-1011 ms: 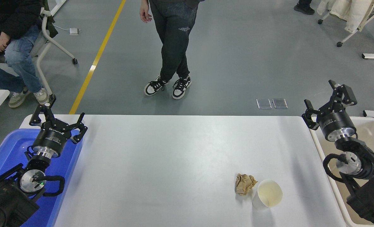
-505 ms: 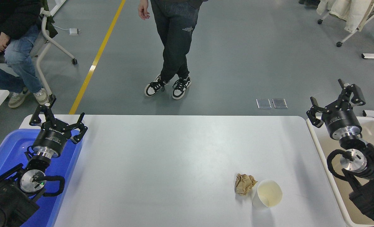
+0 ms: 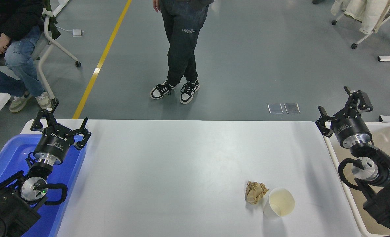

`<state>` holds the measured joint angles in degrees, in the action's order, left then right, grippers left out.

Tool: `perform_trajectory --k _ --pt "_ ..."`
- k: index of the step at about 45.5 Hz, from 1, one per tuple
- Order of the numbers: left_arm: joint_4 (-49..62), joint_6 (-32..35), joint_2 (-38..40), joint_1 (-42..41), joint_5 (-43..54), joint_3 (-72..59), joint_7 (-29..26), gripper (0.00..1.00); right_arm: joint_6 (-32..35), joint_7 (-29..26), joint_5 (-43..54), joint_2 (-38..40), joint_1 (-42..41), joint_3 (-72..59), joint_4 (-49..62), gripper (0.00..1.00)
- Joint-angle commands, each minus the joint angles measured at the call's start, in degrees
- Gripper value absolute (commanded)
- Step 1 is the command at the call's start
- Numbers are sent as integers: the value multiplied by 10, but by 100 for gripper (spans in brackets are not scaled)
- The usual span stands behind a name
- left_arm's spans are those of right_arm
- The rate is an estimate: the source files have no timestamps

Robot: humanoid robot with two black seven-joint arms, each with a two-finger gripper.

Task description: Clean the table surface

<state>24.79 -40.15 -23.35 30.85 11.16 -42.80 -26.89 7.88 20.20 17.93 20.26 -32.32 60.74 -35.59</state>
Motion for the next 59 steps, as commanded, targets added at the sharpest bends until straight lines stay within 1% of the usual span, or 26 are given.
perform_trajectory --k 1,6,11,13,21,28,34,37,43,45,54,58,59 --pt "0 1 0 0 0 0 0 100 -5 -6 -4 14 -6 -11 11 100" --pt "0 1 0 0 0 0 0 100 -2 -16 -2 26 -20 -17 11 100" --pt "0 2 0 0 0 0 0 100 -7 -58 -2 41 -31 -55 9 100" --pt "0 2 0 0 0 0 0 100 -8 -66 -2 44 -38 -69 11 100" --pt "0 2 0 0 0 0 0 100 -7 -87 -1 69 -42 -102 5 100" --pt "0 1 0 0 0 0 0 100 -1 -93 10 106 -42 -154 -44 100" --pt "0 0 1 0 0 0 0 100 2 -93 80 151 -42 -194 -106 100" --pt "0 0 0 0 0 0 0 100 2 -89 122 161 -41 -208 -122 100" --pt "0 0 0 0 0 0 0 100 2 -82 247 193 -39 -229 -151 100" --pt "0 0 0 0 0 -1 0 100 2 -81 275 206 -38 -229 -165 100" --pt "0 0 0 0 0 0 0 100 6 -80 294 269 -38 -245 -257 100" --pt "0 0 0 0 0 0 0 100 39 -79 304 304 -53 -286 -297 100" --pt "0 0 0 0 0 0 0 100 52 -74 318 318 -68 -304 -316 100"
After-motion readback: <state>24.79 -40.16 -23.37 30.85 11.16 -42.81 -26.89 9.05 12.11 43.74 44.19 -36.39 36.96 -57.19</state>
